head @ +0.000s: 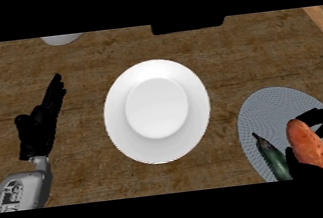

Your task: Pick the sweet potato from the placemat and place it in the plate

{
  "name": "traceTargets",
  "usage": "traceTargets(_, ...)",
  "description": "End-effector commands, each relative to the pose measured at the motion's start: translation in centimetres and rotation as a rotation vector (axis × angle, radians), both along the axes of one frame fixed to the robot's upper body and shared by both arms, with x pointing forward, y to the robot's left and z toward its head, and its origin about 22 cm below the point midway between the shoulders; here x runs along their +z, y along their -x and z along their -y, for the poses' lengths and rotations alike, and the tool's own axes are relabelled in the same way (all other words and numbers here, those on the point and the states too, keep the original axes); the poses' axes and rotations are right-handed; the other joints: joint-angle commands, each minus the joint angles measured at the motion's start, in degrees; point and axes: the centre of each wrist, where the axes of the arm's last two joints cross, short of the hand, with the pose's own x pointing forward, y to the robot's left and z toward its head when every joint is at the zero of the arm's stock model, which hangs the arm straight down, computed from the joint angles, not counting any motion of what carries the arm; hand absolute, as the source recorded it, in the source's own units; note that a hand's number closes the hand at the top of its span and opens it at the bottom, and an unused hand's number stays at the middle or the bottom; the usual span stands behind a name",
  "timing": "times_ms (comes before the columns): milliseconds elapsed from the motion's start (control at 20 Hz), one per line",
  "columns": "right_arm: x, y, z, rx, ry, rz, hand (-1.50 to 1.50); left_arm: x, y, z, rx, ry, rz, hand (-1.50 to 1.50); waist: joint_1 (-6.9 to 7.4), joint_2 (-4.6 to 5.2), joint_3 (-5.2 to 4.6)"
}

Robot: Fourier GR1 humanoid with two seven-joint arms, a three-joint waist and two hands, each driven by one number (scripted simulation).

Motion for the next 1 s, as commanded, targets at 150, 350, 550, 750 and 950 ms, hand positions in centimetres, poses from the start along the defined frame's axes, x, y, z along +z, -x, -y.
traceTargets(150,6.5,3.5,-6.9,0.122,-0.022,0.230,1.50,0.3,-0.5,1.3,-0.038,0.003,0.017,0.00,2.63,0.88,0.14)
traceTargets(350,6.7,1.1,-11.2,0.179,-0.100,0.176,1.50,0.0,-0.8,1.0,-0.060,-0.001,0.024,0.00,3.20,1.12,0.24)
traceTargets(550,4.6,-2.8,-13.9,0.180,-0.145,0.129,1.50,2.5,-2.5,1.0,-0.044,0.016,0.021,0.00,3.33,1.26,0.31)
traceTargets(750,4.2,-6.6,-17.5,0.196,-0.156,0.109,1.50,1.3,-1.6,2.0,-0.092,-0.010,0.022,0.00,4.15,1.35,0.30)
traceTargets(950,2.8,-10.0,-18.4,0.225,-0.188,0.087,1.50,0.2,-1.5,2.4,-0.052,0.008,0.030,0.00,3.65,1.32,0.31)
